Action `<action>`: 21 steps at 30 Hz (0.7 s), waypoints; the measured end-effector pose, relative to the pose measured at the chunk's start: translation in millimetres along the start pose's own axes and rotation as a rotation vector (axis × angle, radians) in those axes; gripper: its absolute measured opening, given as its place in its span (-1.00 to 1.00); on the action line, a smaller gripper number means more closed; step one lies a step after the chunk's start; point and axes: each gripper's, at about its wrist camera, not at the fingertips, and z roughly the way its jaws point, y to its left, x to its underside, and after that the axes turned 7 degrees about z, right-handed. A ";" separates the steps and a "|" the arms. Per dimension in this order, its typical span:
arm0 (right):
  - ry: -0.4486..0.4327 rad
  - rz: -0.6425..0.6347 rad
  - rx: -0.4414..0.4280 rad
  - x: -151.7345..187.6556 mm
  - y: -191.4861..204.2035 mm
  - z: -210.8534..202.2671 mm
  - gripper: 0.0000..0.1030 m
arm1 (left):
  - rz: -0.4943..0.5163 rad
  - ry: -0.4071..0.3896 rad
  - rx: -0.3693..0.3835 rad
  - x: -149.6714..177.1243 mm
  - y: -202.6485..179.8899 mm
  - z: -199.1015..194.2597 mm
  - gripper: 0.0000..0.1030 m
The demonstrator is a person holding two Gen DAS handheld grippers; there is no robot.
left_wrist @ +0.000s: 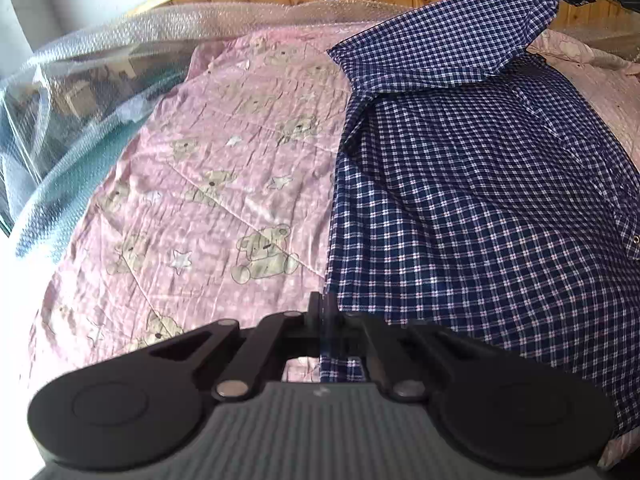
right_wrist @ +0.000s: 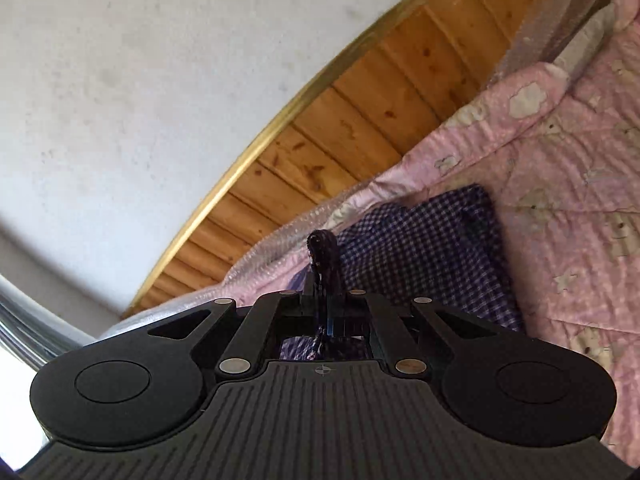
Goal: Fold clothes
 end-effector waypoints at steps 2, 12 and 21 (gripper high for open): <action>-0.007 0.040 0.024 -4.7 -23.5 -11.1 -0.99 | 0.034 0.006 -0.015 3.7 -12.8 -1.0 -1.00; 0.110 0.003 0.055 23.6 -60.7 8.9 -0.99 | -0.152 0.064 0.019 44.1 10.1 33.1 0.05; 0.241 -0.416 0.259 70.6 -73.1 59.3 -0.27 | -0.299 0.030 0.170 51.7 22.3 35.6 0.01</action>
